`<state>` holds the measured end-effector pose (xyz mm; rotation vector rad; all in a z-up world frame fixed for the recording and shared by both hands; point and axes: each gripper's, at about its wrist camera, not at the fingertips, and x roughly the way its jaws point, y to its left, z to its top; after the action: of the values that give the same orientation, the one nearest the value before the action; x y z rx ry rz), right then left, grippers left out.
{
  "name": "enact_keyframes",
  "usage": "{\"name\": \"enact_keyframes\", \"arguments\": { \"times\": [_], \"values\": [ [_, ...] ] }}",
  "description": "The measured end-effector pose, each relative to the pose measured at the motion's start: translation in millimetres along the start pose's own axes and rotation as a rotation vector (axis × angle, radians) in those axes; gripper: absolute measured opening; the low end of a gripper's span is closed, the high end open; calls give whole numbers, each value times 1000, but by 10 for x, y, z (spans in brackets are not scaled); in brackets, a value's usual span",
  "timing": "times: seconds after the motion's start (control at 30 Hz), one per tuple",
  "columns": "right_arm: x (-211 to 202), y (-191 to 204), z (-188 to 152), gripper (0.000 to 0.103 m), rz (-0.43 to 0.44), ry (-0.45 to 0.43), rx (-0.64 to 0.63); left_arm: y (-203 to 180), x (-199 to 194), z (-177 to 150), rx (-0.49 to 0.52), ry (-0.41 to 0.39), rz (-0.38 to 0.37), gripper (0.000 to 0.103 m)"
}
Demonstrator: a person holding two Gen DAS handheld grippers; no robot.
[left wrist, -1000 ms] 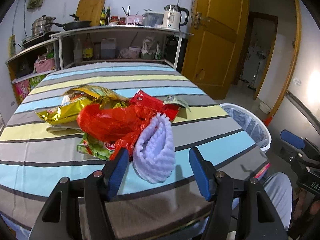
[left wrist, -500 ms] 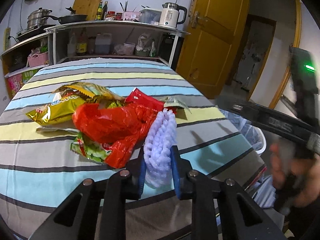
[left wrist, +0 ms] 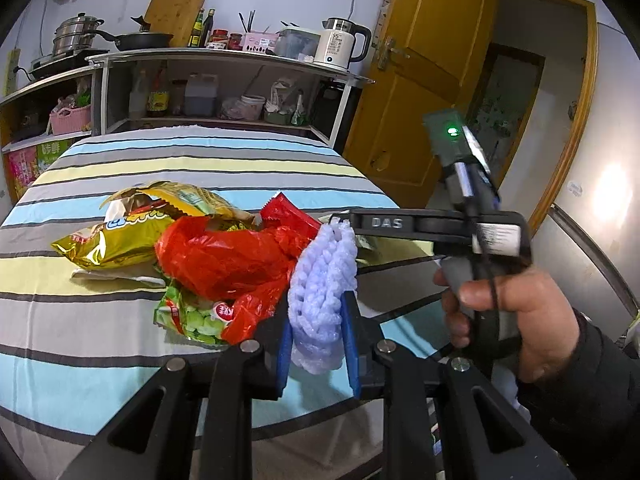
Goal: Collect trash
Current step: 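Grasp the lavender knitted cloth with the left tool while the right tool grasps the barcode packet, then carry both items over the wastebasket and open both tools to drop them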
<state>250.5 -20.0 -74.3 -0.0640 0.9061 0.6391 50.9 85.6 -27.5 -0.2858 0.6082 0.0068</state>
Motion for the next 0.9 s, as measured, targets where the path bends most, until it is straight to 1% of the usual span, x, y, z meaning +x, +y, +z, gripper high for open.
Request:
{"name": "enact_keyframes", "arguments": {
  "times": [0.03,0.07,0.1,0.27,0.33,0.43,0.63,0.77,0.9],
  "values": [
    [1,1,15,57,-9,-2,-1,2,7,2,0,1,-3,23],
    [7,1,28,51,-16,0,-1,-1,10,-1,0,1,-6,23],
    [11,-7,35,50,-19,2,0,-1,12,-7,0,1,-8,23],
    [-1,2,21,36,-42,4,-32,18,19,15,4,3,-7,23],
    [-29,-15,4,33,-36,2,-34,7,15,20,5,3,-1,23],
    [-90,-59,-35,32,-28,-12,-30,-28,-1,29,6,2,6,23],
    [-343,-154,-142,31,-10,-50,-16,-144,-34,60,20,-2,19,23],
    [-546,-287,-215,31,-4,-76,5,-241,-20,134,32,-2,23,23],
    [-779,-471,-292,31,-14,-109,33,-386,60,225,50,7,11,23]
  ]
}}
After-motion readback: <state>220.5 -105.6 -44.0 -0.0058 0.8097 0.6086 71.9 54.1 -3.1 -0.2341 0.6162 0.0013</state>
